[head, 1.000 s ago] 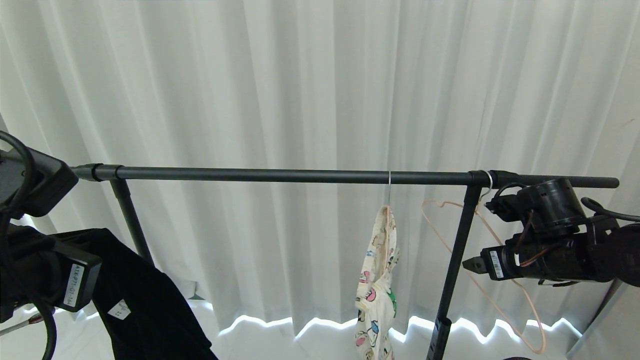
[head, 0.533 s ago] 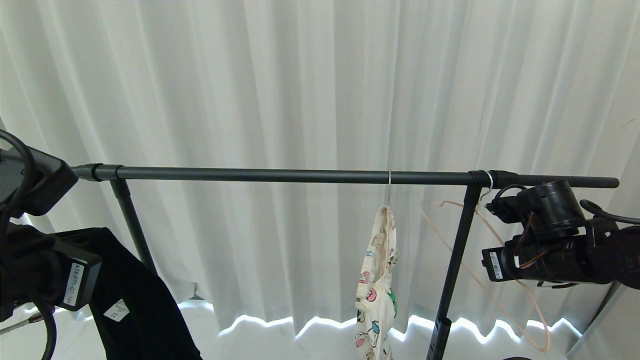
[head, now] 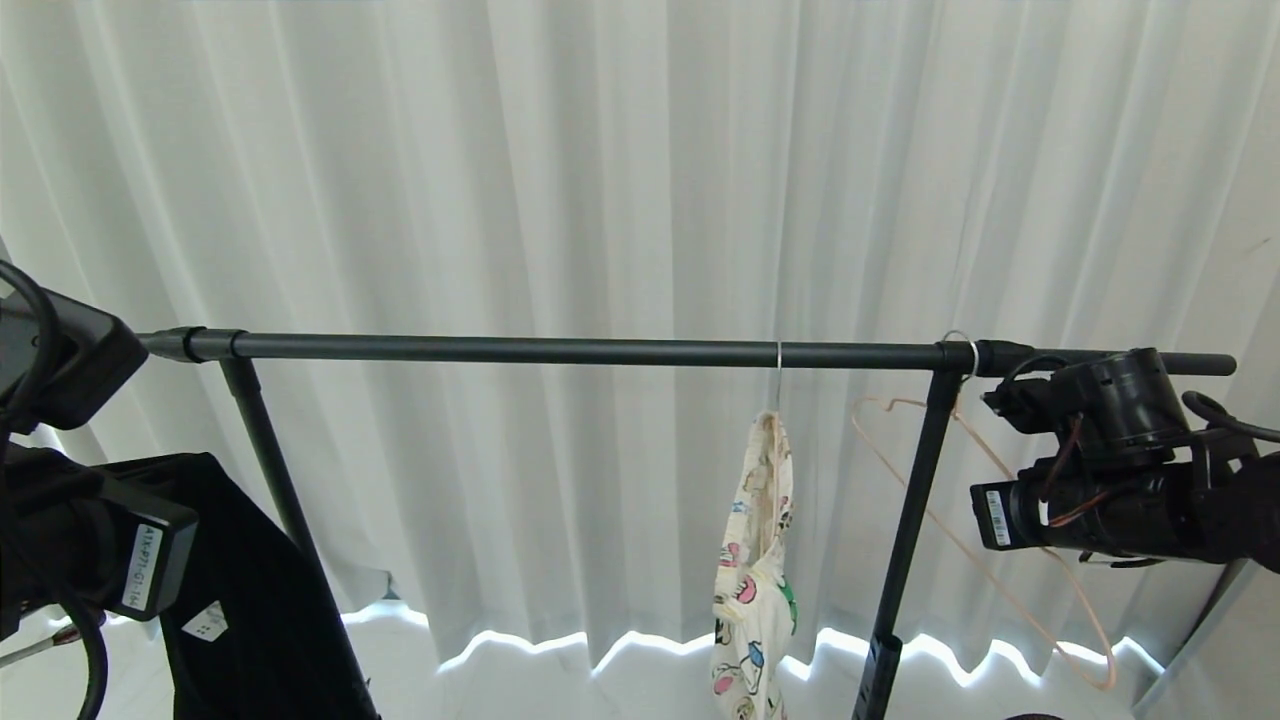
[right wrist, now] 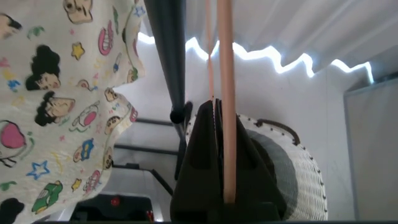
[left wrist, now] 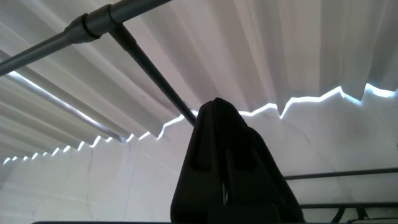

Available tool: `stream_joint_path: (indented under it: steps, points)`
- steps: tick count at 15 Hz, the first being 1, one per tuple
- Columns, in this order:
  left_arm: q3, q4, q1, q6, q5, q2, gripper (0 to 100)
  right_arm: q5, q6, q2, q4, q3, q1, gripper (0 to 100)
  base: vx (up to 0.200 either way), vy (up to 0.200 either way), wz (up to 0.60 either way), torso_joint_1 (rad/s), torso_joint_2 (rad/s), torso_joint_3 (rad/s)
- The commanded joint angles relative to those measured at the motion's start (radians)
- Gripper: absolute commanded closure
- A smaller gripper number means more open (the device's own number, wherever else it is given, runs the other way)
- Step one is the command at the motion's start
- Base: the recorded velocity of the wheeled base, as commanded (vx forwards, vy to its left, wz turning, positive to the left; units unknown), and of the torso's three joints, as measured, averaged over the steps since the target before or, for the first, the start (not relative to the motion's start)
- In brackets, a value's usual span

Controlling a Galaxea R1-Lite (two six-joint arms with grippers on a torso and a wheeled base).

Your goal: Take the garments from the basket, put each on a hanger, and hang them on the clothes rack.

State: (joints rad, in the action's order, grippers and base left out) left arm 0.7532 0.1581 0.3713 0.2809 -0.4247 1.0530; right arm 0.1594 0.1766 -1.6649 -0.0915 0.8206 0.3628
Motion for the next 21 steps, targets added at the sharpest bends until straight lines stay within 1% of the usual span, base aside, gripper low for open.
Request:
stream_joint_path:
  steps: [1,4,5,7,8,9,10,14,19,21]
  points:
    - [0.0,0.001,0.0,0.001,0.0,-0.001,100,0.0,0.0,0.043,-0.005,-0.014,0.002,100,0.0,0.0,0.0,0.0,0.0,0.0]
    - [0.002,0.0,0.001,0.001,0.0,-0.001,100,0.0,0.0,0.108,-0.007,-0.064,0.002,100,0.0,0.0,0.0,0.0,0.0,0.0]
    - [0.002,0.0,0.001,0.001,0.0,-0.001,100,0.0,0.0,0.142,-0.044,-0.103,0.005,100,0.0,0.0,0.0,0.0,0.0,0.0]
    - [0.002,0.0,0.005,0.001,0.0,-0.002,100,0.006,-0.005,0.157,-0.194,-0.187,0.005,100,0.0,0.0,0.0,0.0,0.0,0.0]
    - [0.002,0.0,0.005,0.001,0.001,-0.002,100,0.006,-0.006,0.16,-0.218,-0.204,0.005,100,0.0,0.0,0.0,0.0,0.0,0.0]
    - [0.003,0.0,0.005,0.001,0.001,-0.008,100,0.006,-0.008,0.18,-0.271,-0.25,0.008,100,0.0,0.0,0.0,0.0,0.0,0.0]
    - [0.005,0.0,0.005,0.001,0.0,-0.014,100,0.008,-0.008,0.192,-0.289,-0.268,0.016,100,0.0,0.0,0.0,0.0,0.0,0.0]
    - [0.003,0.0,0.005,0.0,0.001,-0.019,100,0.008,-0.011,0.224,-0.401,-0.324,0.031,100,0.0,0.0,0.0,0.0,0.0,0.0]
    - [0.003,0.0,0.005,-0.002,0.001,-0.021,100,0.009,-0.042,0.205,-0.551,-0.374,0.031,100,0.0,0.0,0.0,0.0,0.0,0.0]
    - [0.003,0.0,0.005,-0.002,0.001,-0.019,100,0.011,-0.057,0.209,-0.574,-0.379,0.031,100,0.0,0.0,0.0,0.0,0.0,0.0]
